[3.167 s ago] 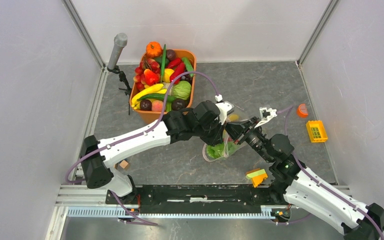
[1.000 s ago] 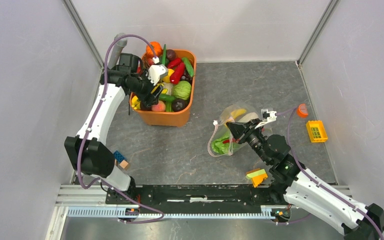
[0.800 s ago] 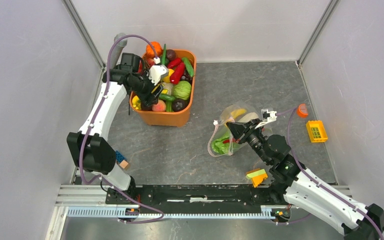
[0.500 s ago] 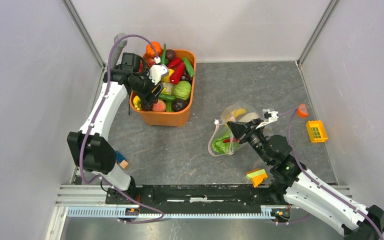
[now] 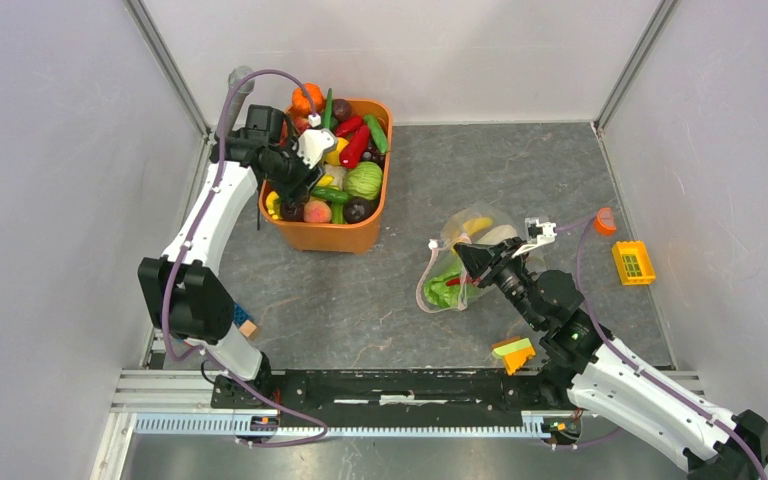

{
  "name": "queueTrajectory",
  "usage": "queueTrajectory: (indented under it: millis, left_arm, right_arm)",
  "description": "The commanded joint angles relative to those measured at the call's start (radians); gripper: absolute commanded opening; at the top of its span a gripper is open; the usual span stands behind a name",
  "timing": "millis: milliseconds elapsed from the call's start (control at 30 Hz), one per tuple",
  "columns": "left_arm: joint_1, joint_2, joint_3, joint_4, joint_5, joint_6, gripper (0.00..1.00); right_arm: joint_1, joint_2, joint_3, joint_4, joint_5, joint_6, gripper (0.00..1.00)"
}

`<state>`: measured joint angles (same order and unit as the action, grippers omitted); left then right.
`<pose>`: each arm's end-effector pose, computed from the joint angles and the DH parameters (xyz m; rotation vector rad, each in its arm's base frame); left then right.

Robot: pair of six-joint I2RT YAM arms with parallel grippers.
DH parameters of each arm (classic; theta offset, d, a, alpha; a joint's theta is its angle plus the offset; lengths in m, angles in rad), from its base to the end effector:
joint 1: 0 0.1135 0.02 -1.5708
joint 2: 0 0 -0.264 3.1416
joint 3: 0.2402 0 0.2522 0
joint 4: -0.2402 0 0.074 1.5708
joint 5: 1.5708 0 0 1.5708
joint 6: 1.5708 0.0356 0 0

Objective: Place the food in the zip-top bag and seal the zipper
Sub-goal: Pick up the fake vegetable from the bin.

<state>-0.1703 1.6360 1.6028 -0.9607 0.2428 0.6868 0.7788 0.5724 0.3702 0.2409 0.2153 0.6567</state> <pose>0.3368 -0.0666 0.3378 1.1314 2.2566 -0.1064 0.1184 0.1061 0.2703 0.0821 1.6134 0.9668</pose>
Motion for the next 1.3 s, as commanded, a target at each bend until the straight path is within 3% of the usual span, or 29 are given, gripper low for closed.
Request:
queueTrajectory:
  millis: [0, 267, 500, 767, 900, 1067, 1167, 1267]
  left_arm:
    - [0.002, 0.025, 0.011, 0.02, -0.029, -0.018, 0.58]
    - [0.002, 0.016, 0.042, 0.036, 0.013, -0.032, 0.28]
    - [0.002, -0.08, 0.008, 0.105, 0.008, -0.072, 0.16]
    - [0.0, -0.259, -0.043, 0.133, 0.008, -0.114, 0.15]
    - [-0.008, -0.332, -0.03, 0.105, 0.077, -0.235, 0.14]
    - [-0.127, -0.444, -0.068, 0.058, 0.175, -0.438, 0.14]
    - [-0.281, -0.496, -0.148, 0.075, 0.212, -0.55, 0.12]
    - [-0.439, -0.539, -0.24, 0.104, 0.159, -0.663, 0.12]
  right_arm:
    - [0.004, -0.007, 0.027, 0.032, 0.005, -0.008, 0.04]
    - [0.004, -0.01, 0.026, 0.031, 0.006, -0.005, 0.04]
    - [0.004, -0.017, 0.023, 0.028, 0.012, -0.003, 0.03]
    - [0.004, -0.001, 0.03, 0.039, 0.009, -0.002, 0.03]
    - [0.004, 0.012, 0.032, 0.055, 0.003, 0.005, 0.03]
    - [0.004, 0.02, 0.035, 0.072, 0.013, 0.015, 0.03]
    - [0.004, 0.03, 0.042, 0.076, 0.022, 0.015, 0.03]
    - [0.004, 0.039, 0.047, 0.083, 0.019, 0.014, 0.03]
